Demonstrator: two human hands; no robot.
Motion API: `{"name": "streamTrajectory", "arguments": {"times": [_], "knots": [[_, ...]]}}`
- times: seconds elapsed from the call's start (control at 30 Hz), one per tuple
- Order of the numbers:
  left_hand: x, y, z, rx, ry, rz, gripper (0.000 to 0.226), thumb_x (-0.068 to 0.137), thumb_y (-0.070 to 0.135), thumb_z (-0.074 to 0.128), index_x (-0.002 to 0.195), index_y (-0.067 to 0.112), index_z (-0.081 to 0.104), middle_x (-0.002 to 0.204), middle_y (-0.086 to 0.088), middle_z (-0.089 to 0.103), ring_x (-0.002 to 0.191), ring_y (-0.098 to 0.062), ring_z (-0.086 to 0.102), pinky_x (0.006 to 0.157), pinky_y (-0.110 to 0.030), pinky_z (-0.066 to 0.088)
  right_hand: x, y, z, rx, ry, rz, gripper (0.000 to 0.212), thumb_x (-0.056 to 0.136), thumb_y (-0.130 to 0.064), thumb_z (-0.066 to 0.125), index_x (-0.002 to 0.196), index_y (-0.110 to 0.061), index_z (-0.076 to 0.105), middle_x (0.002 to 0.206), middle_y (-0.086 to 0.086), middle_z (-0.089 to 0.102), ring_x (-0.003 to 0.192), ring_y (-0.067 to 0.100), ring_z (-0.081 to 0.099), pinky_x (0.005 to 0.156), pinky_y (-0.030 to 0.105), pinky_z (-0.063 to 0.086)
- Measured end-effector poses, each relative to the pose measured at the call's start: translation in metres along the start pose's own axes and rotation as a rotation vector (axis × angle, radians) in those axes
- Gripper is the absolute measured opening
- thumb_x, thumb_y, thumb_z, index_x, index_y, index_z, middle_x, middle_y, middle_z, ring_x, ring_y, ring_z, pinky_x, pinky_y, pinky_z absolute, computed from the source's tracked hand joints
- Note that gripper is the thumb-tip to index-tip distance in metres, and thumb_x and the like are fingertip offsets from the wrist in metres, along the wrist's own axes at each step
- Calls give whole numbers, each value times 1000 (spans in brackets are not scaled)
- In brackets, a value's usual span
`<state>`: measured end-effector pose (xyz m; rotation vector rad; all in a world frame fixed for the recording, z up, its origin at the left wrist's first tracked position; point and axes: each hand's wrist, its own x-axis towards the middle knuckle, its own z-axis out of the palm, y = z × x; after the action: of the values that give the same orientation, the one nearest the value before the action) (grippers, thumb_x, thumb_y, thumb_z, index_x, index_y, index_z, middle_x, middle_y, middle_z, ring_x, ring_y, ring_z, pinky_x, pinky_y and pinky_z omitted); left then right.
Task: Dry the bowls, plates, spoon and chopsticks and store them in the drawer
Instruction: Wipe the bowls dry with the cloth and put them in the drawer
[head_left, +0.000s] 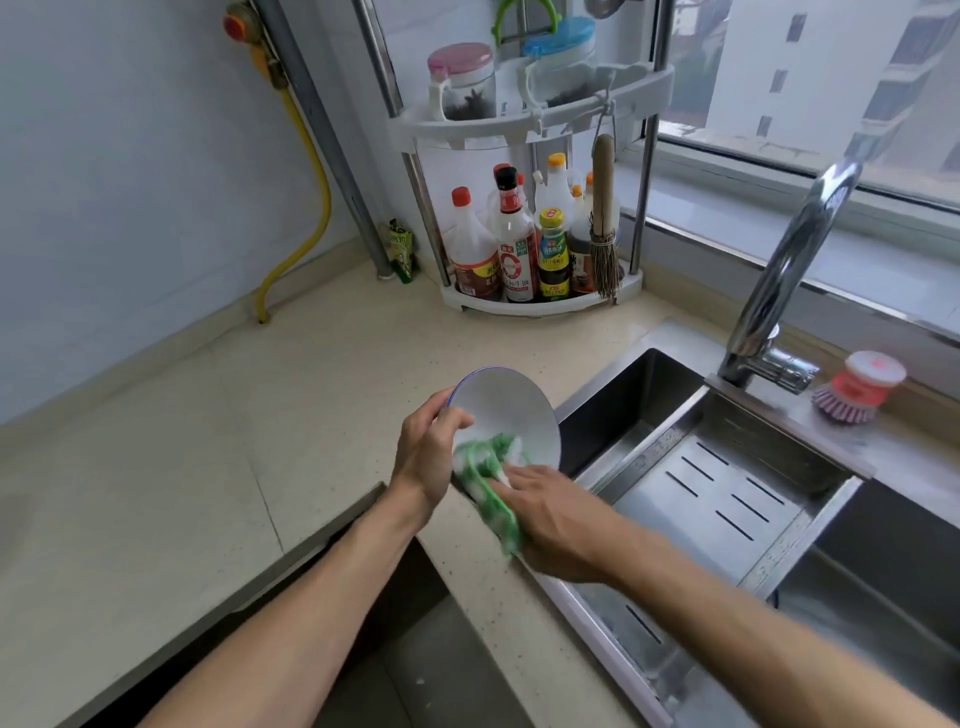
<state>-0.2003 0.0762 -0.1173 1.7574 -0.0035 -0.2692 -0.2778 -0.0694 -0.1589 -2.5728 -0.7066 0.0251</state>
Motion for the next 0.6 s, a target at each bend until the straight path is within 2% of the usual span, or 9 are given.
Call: {"name": "streamTrajectory", "arguments": {"times": [0.07, 0.13, 0.2, 0.27, 0.3, 0.37, 0.47, 0.53, 0.6], "knots": [[1, 0, -8, -17, -73, 2, 20, 69, 28, 54, 81, 26, 71, 85, 1, 66, 84, -18, 60, 71, -32, 45, -9, 30, 0, -315, 24, -107, 57, 91, -15, 54, 146, -22, 43, 150, 7, 50, 141, 25, 42, 117, 45, 31], [0, -1, -2, -4, -1, 12, 28, 68, 30, 55, 90, 23, 70, 85, 4, 65, 80, -15, 59, 67, -27, 44, -6, 30, -3, -405, 50, -26, 58, 91, -23, 48, 148, -19, 42, 156, 9, 41, 146, 28, 34, 121, 48, 25], [-2, -2, 10, 19, 152, 23, 31, 67, 33, 54, 91, 20, 67, 77, 7, 60, 74, -13, 55, 59, -21, 42, 6, 4, 5, -249, 51, 156, 53, 88, -18, 54, 141, -15, 49, 152, 12, 45, 144, 31, 37, 122, 47, 23], [-4, -3, 13, 54, 209, 28, 25, 66, 34, 53, 83, 24, 67, 70, 8, 56, 70, -14, 53, 57, -22, 40, 13, -21, 7, 166, 38, 287, 38, 82, -7, 52, 118, -16, 54, 123, 9, 60, 117, 27, 50, 110, 45, 33], [-3, -3, 10, 83, 175, 14, 17, 66, 34, 53, 75, 28, 65, 68, 9, 55, 70, -16, 52, 60, -24, 38, 10, -23, 8, 235, 28, 229, 37, 82, -6, 51, 117, -18, 51, 115, 7, 61, 108, 26, 51, 105, 45, 38], [-3, 2, -2, 120, -3, -49, 11, 65, 33, 53, 67, 25, 60, 70, 6, 55, 73, -21, 51, 62, -29, 36, -5, -2, 7, 6, -10, 21, 49, 89, -12, 52, 136, -24, 44, 133, 5, 59, 123, 23, 53, 109, 46, 40], [2, 15, -18, 158, -205, -185, 34, 66, 37, 55, 89, 15, 64, 87, -6, 61, 77, -26, 57, 59, -28, 43, -17, 34, -1, -365, -9, -154, 51, 95, -23, 43, 146, -26, 42, 155, 2, 44, 142, 22, 41, 117, 44, 35], [8, 15, -17, 80, -187, -298, 52, 63, 47, 61, 104, 16, 65, 99, -15, 65, 87, -33, 64, 69, -36, 50, -13, 34, -2, -459, 102, -160, 42, 94, -20, 42, 134, -17, 56, 132, 8, 64, 123, 28, 60, 104, 44, 49], [8, 9, -12, -106, -154, -343, 66, 65, 53, 68, 119, 17, 64, 109, -17, 69, 97, -35, 68, 75, -39, 52, -2, 21, -1, -491, 331, -92, 25, 88, -15, 45, 105, -12, 64, 86, 7, 68, 81, 29, 64, 76, 40, 48]]}}
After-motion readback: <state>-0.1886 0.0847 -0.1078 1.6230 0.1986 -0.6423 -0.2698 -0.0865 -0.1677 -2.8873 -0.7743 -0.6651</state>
